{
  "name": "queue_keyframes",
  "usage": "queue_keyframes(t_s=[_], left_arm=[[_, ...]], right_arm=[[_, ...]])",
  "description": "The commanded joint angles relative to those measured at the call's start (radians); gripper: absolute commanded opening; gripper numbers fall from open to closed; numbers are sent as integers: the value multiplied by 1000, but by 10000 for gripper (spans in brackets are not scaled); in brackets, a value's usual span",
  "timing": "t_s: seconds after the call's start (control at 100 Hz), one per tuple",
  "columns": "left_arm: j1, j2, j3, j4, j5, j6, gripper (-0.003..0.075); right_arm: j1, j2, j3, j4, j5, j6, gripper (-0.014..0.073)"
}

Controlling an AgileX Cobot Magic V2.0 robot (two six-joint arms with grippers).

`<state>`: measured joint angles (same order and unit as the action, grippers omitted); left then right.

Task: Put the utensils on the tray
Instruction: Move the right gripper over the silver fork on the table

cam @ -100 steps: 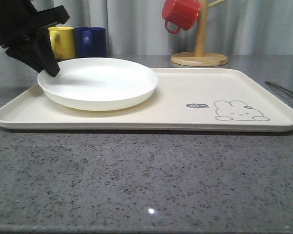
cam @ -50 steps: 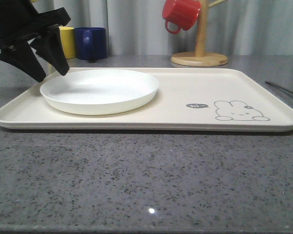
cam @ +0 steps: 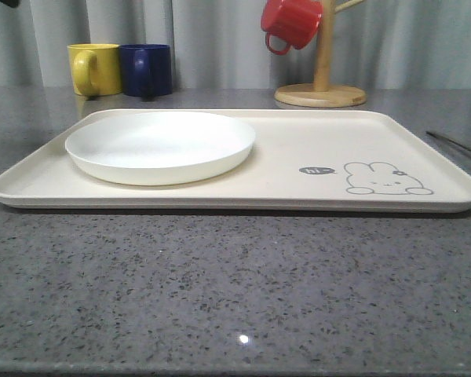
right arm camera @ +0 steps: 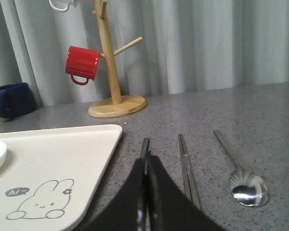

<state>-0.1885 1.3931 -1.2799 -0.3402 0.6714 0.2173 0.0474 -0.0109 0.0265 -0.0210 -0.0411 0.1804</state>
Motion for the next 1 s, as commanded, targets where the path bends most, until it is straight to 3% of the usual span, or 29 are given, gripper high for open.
queue_keyframes(t_s=[0.0, 0.43, 0.77, 0.87, 0.99], left_arm=[[20, -140, 67, 4, -127, -14, 375], [46, -669, 612, 84, -459, -14, 375], [46, -971, 829, 101, -522, -14, 360], [46, -1008, 842, 101, -524, -14, 288], [46, -1015, 842, 102, -524, -14, 97]], right_arm=[[-5, -21, -17, -2, -85, -10, -68], [-5, -21, -17, -2, -85, -10, -68], [-5, -21, -17, -2, -85, -10, -68], [-5, -21, -17, -2, -113, -10, -68], [-5, -21, -17, -2, -140, -10, -68]])
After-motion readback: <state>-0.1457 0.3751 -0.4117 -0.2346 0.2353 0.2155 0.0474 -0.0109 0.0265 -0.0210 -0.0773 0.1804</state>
